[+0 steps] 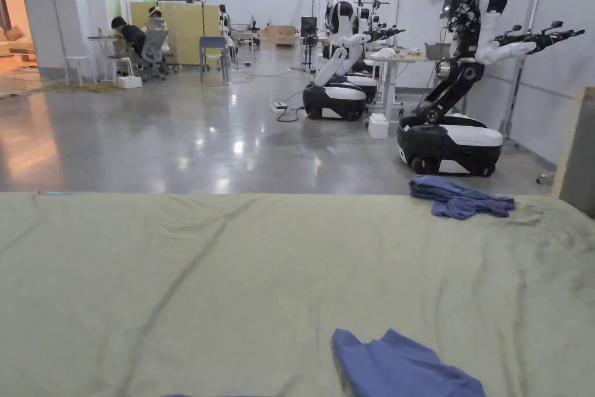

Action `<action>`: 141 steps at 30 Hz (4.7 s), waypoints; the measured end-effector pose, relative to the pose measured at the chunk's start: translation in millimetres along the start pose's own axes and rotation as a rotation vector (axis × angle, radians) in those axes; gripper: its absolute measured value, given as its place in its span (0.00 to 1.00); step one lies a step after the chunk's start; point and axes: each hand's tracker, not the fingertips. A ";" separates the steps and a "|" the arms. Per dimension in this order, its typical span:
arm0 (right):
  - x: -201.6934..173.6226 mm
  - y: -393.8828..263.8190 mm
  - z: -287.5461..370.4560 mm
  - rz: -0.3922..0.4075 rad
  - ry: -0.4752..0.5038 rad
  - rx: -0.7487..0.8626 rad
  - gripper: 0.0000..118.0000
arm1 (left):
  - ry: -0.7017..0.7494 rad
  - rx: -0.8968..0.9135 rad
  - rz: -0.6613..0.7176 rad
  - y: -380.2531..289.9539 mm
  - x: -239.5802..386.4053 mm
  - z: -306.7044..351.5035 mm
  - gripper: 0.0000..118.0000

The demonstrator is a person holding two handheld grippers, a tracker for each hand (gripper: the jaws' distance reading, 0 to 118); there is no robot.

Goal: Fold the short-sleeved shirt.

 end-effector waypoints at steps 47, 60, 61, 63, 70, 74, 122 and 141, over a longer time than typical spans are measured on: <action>-5.5 65.8 61.0 0.188 0.008 0.492 0.05 | 0.052 -0.367 -0.226 153.0 32.2 -203.4 0.05; -16.3 217.6 -152.4 0.362 -0.004 -0.137 1.00 | -0.129 -0.198 -0.144 143.0 27.4 -134.4 0.04; -19.1 217.3 -178.4 0.381 -0.026 -0.204 1.00 | -0.133 -0.193 -0.141 140.6 27.8 -134.4 0.04; -25.9 213.3 -213.9 0.402 -0.067 -0.302 0.82 | -0.146 -0.186 -0.126 137.4 29.5 -134.7 0.04; -41.6 191.5 -199.4 0.569 -0.065 -0.178 0.06 | -0.233 -0.162 -0.007 139.9 22.8 -130.2 0.04; -25.4 171.4 -138.1 0.435 -0.013 0.038 0.06 | -0.273 -0.055 0.065 132.3 20.2 -99.3 0.04; -90.9 354.1 -0.2 0.313 0.147 0.841 0.05 | -0.110 0.789 -0.050 336.2 50.4 -23.4 0.04; 23.8 78.3 31.2 0.234 0.089 0.158 0.05 | 0.008 0.079 -0.174 36.0 -26.9 48.4 0.04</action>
